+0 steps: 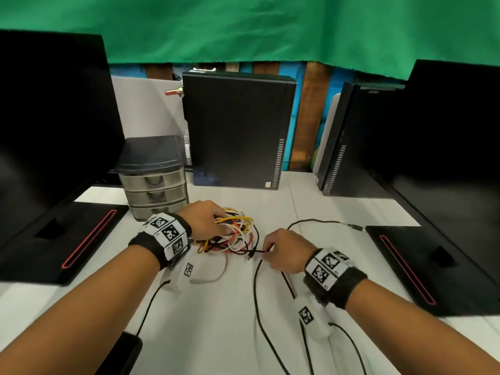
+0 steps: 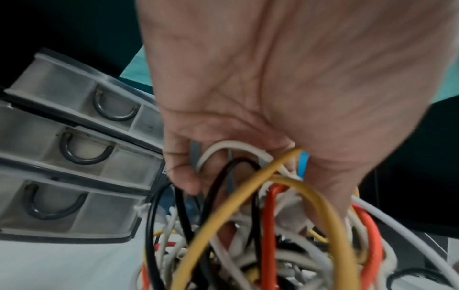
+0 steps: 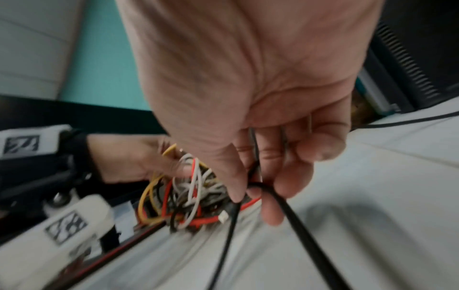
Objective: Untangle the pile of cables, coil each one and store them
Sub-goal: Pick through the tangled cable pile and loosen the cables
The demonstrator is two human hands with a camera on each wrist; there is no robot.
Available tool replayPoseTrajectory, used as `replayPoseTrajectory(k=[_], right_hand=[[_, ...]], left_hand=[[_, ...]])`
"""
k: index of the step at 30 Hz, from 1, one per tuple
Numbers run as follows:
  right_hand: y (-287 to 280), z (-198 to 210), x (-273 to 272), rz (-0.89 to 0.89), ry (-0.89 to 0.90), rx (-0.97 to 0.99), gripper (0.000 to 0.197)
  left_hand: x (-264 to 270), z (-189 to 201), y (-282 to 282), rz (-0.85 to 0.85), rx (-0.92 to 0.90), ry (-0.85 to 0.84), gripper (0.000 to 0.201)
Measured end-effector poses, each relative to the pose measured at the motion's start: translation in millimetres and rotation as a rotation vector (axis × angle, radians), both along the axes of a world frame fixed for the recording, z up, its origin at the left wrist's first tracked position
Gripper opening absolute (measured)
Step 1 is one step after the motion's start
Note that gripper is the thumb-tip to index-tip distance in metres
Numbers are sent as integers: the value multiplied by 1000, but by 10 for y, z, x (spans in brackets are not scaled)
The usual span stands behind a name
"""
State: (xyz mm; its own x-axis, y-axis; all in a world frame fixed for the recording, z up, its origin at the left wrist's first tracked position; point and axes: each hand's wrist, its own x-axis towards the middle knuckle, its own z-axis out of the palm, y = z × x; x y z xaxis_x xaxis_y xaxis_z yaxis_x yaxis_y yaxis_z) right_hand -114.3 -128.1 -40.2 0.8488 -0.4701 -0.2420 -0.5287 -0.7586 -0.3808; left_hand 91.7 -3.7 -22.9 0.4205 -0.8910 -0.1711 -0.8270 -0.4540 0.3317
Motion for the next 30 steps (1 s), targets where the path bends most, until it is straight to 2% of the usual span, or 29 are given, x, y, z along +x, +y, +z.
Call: replayPoseTrajectory(k=[1,3,4,6,8,11,13,15,17,19,21,24,26,28,30], right_hand=[[-81,13,-8,-14,-7,32,11],[-234,80,-19,-36,-47,72,19],[-298,130,-24,-55,-77,88,21],[-372,227,-29,-86,-115,140,16],[-380,311,-45,-58,-65,120,10],[-387,487,-95,72,188,-126,16],[-527,674,-81,55,223,-327,20],[-754,953,-69,-118,98,-481,21],[-965,1233,-90,-261,2,-581,30],[-1114,1425,-132,-311,68,-554,49],[-1100,1487,-181,-336,97,-526,57],[-852,1370,-162,-264,-71,-608,42],[-616,1170,-120,-130,-205,-462,38],[-397,959,-71,-2,-249,-235,42],[-298,783,-7,83,-245,-126,39]], left_hand=[[2,10,9,2,10,28,15],[-35,-5,22,2,32,23,39],[-69,-31,24,-11,47,-32,50],[-181,-118,15,-68,89,-262,60],[-313,-194,-9,-90,71,-465,59],[-416,-209,-74,-77,9,-558,49],[-411,-162,-109,-29,29,-535,52],[-349,-93,-123,55,34,-461,58],[-256,-26,-100,144,33,-360,61],[-156,23,-49,228,30,-244,60],[-82,63,0,280,-3,-115,52],[-44,179,55,314,-167,159,26],[-74,244,79,260,-250,406,21],[-145,252,126,192,-324,646,39],[-211,155,162,154,-401,856,56]])
